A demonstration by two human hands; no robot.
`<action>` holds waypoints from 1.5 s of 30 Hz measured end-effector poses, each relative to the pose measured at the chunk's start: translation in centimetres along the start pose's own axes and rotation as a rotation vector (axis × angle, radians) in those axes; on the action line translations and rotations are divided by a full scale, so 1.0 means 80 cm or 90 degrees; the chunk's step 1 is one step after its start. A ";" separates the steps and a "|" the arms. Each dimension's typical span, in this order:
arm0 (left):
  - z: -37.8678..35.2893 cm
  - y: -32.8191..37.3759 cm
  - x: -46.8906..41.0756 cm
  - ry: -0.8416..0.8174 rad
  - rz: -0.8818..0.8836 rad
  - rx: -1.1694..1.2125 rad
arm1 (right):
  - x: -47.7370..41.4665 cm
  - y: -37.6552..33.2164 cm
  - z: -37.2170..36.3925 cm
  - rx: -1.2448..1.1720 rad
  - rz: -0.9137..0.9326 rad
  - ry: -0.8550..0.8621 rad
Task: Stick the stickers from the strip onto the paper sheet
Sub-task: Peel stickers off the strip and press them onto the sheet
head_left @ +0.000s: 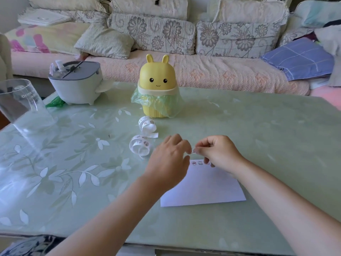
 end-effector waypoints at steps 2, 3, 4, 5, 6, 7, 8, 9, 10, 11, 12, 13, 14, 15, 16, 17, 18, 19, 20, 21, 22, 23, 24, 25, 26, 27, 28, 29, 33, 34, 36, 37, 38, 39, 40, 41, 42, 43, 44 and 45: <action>-0.017 0.005 -0.002 -0.070 -0.052 0.015 | 0.002 0.010 0.013 0.004 -0.013 0.021; -0.024 0.008 -0.001 -0.107 -0.076 0.017 | 0.004 0.014 0.020 0.003 -0.016 0.033; -0.031 0.011 -0.001 -0.148 -0.094 0.011 | 0.005 0.019 0.028 -0.001 -0.020 0.043; -0.037 0.014 -0.001 -0.192 -0.104 -0.004 | 0.007 0.023 0.035 -0.005 -0.023 0.051; -0.044 0.016 0.000 -0.232 -0.108 -0.024 | 0.008 0.029 0.043 -0.003 -0.027 0.055; -0.050 0.017 0.001 -0.262 -0.112 -0.044 | 0.011 0.034 0.051 0.002 -0.033 0.058; -0.056 0.018 0.002 -0.286 -0.116 -0.062 | 0.013 0.040 0.059 0.005 -0.039 0.059; -0.060 0.019 0.003 -0.304 -0.118 -0.076 | 0.015 0.045 0.065 0.006 -0.046 0.057; -0.064 0.019 0.004 -0.317 -0.122 -0.087 | 0.016 0.050 0.071 0.006 -0.056 0.053; -0.066 0.019 0.004 -0.325 -0.128 -0.093 | 0.018 0.055 0.076 0.009 -0.068 0.046; -0.065 0.020 0.005 -0.328 -0.130 -0.091 | 0.019 0.059 0.080 0.012 -0.081 0.039; -0.064 0.020 0.004 -0.329 -0.129 -0.083 | 0.021 0.063 0.083 0.015 -0.092 0.031; -0.063 0.020 0.004 -0.327 -0.128 -0.075 | 0.022 0.067 0.085 0.018 -0.099 0.022; -0.062 0.021 0.003 -0.322 -0.128 -0.070 | 0.024 0.069 0.086 0.024 -0.103 0.010; -0.062 0.022 0.003 -0.315 -0.130 -0.068 | 0.024 0.072 0.086 0.031 -0.103 -0.002; -0.061 0.023 0.002 -0.305 -0.132 -0.066 | 0.025 0.073 0.086 0.038 -0.100 -0.010; -0.062 0.025 0.002 -0.292 -0.133 -0.065 | 0.025 0.075 0.086 0.046 -0.096 -0.014; -0.063 0.027 0.001 -0.276 -0.132 -0.067 | 0.024 0.075 0.085 0.052 -0.092 -0.012; -0.065 0.029 0.000 -0.260 -0.131 -0.074 | 0.023 0.076 0.085 0.058 -0.089 -0.008; -0.068 0.031 -0.001 -0.245 -0.130 -0.083 | 0.022 0.077 0.084 0.066 -0.087 -0.004; -0.070 0.033 -0.003 -0.232 -0.127 -0.092 | 0.020 0.077 0.084 0.077 -0.085 -0.003; -0.073 0.035 -0.005 -0.220 -0.123 -0.099 | 0.018 0.077 0.083 0.089 -0.082 -0.003; -0.076 0.035 -0.006 -0.210 -0.119 -0.105 | 0.016 0.077 0.082 0.102 -0.078 -0.003; -0.079 0.035 -0.007 -0.199 -0.117 -0.109 | 0.014 0.077 0.081 0.116 -0.074 -0.003; -0.081 0.034 -0.008 -0.188 -0.118 -0.114 | 0.011 0.076 0.079 0.132 -0.070 -0.004; -0.082 0.034 -0.008 -0.176 -0.121 -0.120 | 0.008 0.076 0.078 0.145 -0.067 -0.005; -0.084 0.033 -0.008 -0.165 -0.126 -0.127 | 0.006 0.076 0.076 0.152 -0.065 -0.008; -0.085 0.033 -0.008 -0.157 -0.131 -0.132 | 0.004 0.075 0.075 0.154 -0.063 -0.010; -0.086 0.032 -0.007 -0.152 -0.134 -0.135 | -0.003 0.075 0.074 0.175 -0.065 -0.019; -0.086 0.032 -0.007 -0.153 -0.133 -0.136 | -0.004 0.074 0.074 0.184 -0.070 -0.021; -0.086 0.031 -0.008 -0.157 -0.131 -0.133 | -0.005 0.073 0.074 0.199 -0.080 -0.022; -0.086 0.031 -0.009 -0.159 -0.130 -0.131 | -0.005 0.072 0.074 0.208 -0.084 -0.020; -0.086 0.032 -0.009 -0.160 -0.129 -0.130 | -0.006 0.071 0.074 0.220 -0.086 -0.016; -0.085 0.032 -0.009 -0.162 -0.128 -0.129 | -0.006 0.069 0.073 0.233 -0.087 -0.013; -0.086 0.032 -0.010 -0.165 -0.126 -0.129 | -0.006 0.068 0.072 0.245 -0.089 -0.011; -0.086 0.032 -0.010 -0.168 -0.122 -0.129 | -0.006 0.067 0.071 0.256 -0.091 -0.011; -0.086 0.032 -0.011 -0.172 -0.117 -0.128 | -0.006 0.066 0.070 0.265 -0.093 -0.009; -0.087 0.033 -0.012 -0.174 -0.112 -0.127 | -0.006 0.065 0.070 0.271 -0.095 -0.005; -0.088 0.034 -0.012 -0.176 -0.108 -0.127 | -0.006 0.064 0.069 0.276 -0.098 0.000; -0.088 0.034 -0.013 -0.178 -0.104 -0.127 | -0.006 0.063 0.068 0.282 -0.100 0.003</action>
Point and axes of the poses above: each hand's wrist, its own x-axis away from the middle knuckle, its own z-axis out of the back of the hand, y = z × x, the point moved 1 cm from there along -x, towards the middle knuckle, and after that the axes turned 10 degrees about -y, right-handed, at the moved point
